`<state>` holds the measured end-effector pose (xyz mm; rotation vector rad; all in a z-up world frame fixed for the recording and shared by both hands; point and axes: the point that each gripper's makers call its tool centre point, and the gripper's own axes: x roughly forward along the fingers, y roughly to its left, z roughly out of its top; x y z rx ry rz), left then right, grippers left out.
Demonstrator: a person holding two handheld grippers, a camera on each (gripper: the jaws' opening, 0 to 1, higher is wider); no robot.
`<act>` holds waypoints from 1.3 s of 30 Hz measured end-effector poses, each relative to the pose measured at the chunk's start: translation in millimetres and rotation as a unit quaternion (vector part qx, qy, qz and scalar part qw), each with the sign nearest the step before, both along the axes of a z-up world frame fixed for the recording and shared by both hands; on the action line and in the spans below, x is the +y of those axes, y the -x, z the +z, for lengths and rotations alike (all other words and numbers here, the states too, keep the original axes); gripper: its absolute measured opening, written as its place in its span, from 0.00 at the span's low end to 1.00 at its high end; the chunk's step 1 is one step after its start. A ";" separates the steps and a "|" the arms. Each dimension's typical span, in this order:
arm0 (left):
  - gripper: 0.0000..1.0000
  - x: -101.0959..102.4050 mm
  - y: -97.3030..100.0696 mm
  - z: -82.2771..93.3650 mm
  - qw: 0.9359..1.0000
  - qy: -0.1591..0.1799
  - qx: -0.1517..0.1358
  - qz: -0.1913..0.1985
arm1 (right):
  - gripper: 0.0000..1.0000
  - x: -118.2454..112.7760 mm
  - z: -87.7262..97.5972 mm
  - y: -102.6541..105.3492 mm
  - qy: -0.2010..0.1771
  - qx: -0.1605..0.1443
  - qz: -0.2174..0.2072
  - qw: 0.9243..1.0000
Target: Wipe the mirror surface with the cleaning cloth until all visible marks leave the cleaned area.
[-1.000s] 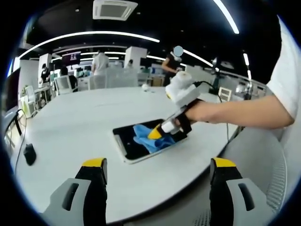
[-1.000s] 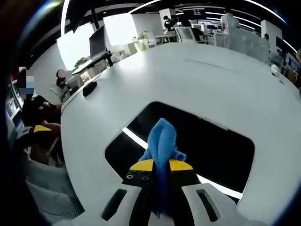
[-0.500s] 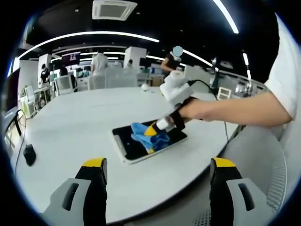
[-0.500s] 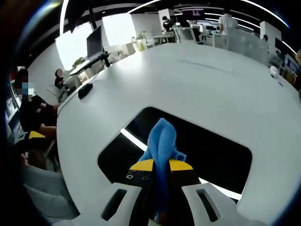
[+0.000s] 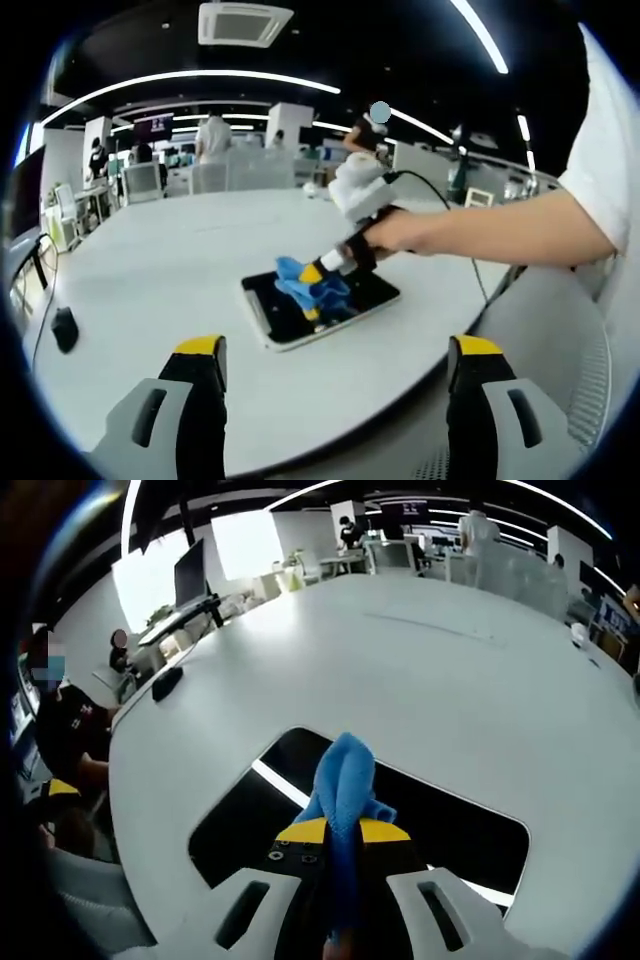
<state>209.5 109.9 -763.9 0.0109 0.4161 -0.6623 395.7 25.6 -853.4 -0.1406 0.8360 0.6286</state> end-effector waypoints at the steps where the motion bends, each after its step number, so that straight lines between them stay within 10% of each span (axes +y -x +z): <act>1: 0.92 0.1 0.0 0.0 1.000 0.000 0.000 0.000 | 0.05 -0.2 -0.4 -3.0 0.000 0.000 -0.001 1.000; 39: 0.92 0.5 -0.3 -0.8 1.000 -0.002 0.001 0.004 | 0.05 2.5 1.7 -42.9 0.008 -0.013 0.000 1.000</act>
